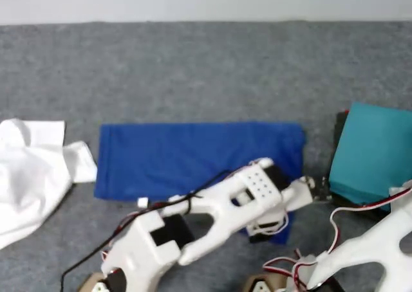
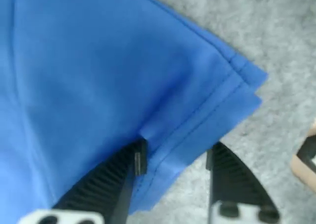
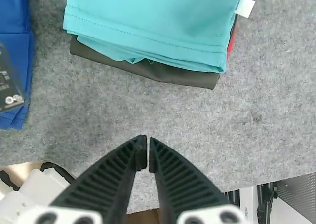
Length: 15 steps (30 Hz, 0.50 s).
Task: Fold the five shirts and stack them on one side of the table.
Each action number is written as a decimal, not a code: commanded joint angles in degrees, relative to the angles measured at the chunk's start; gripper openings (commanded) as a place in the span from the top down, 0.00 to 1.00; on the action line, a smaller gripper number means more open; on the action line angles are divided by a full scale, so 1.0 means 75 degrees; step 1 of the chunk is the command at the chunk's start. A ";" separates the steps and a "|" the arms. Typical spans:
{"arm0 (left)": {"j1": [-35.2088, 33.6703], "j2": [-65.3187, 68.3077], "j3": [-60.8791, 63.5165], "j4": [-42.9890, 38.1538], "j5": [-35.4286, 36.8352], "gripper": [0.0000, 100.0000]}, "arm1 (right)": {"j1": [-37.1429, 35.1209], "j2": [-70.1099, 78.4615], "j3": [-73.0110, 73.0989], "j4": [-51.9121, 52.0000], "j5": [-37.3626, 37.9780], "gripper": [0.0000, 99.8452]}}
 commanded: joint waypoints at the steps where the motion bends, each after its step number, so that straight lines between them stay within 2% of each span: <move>1: -0.0023 0.0340 -0.0615 0.0082 0.0047 0.90 | 0.0041 -0.0311 -0.0352 0.0264 0.0047 0.99; 4: -0.0012 0.0492 -0.0873 0.0234 -0.0012 0.98 | 0.0041 -0.0311 -0.0352 0.0264 0.0035 0.99; 15: -0.0070 -0.0727 -0.0920 0.0305 -0.0070 0.99 | 0.0053 -0.0311 -0.0352 0.0264 0.0012 0.99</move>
